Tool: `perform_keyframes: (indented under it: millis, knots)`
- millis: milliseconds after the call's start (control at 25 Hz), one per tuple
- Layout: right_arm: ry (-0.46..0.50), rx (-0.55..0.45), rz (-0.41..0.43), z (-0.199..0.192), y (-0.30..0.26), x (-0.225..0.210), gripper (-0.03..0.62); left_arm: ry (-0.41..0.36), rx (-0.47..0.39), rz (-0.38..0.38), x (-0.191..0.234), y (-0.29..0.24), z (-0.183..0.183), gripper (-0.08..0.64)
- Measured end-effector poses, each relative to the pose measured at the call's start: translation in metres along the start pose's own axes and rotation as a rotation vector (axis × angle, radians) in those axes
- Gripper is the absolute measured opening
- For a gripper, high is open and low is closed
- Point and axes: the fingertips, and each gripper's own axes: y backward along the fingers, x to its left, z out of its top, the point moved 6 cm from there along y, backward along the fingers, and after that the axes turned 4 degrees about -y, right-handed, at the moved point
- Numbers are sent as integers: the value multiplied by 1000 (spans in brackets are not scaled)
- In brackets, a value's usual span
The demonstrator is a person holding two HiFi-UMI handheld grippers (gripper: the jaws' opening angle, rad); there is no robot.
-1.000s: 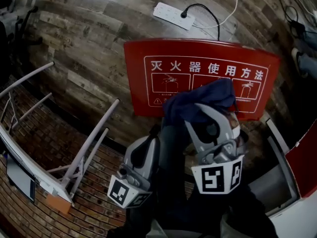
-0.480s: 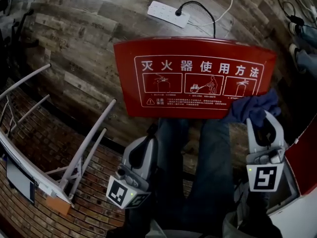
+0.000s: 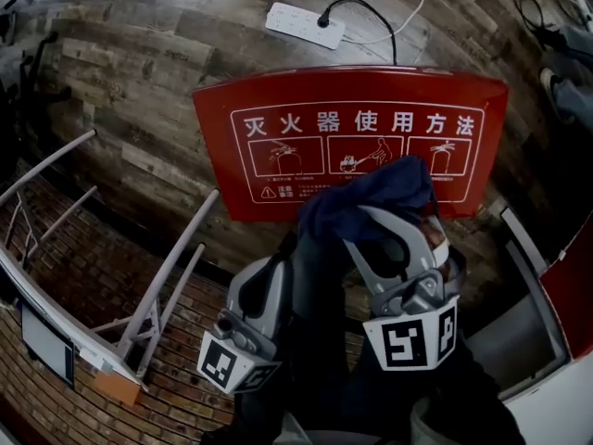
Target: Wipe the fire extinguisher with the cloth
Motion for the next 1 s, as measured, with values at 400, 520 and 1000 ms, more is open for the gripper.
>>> perform_keyframes:
  millis: [400,520,1000]
  knots:
    - [-167,212,-260,-92,101,-55,106,-12,18,-9,1,4,-14,5]
    - [-114,170,-236,-78,84,-32,106,4,15,-12,-3,1,-13,5]
    - [-432,60,-245,-95,35,10,104,4,35,-30,3,-1,-15,5]
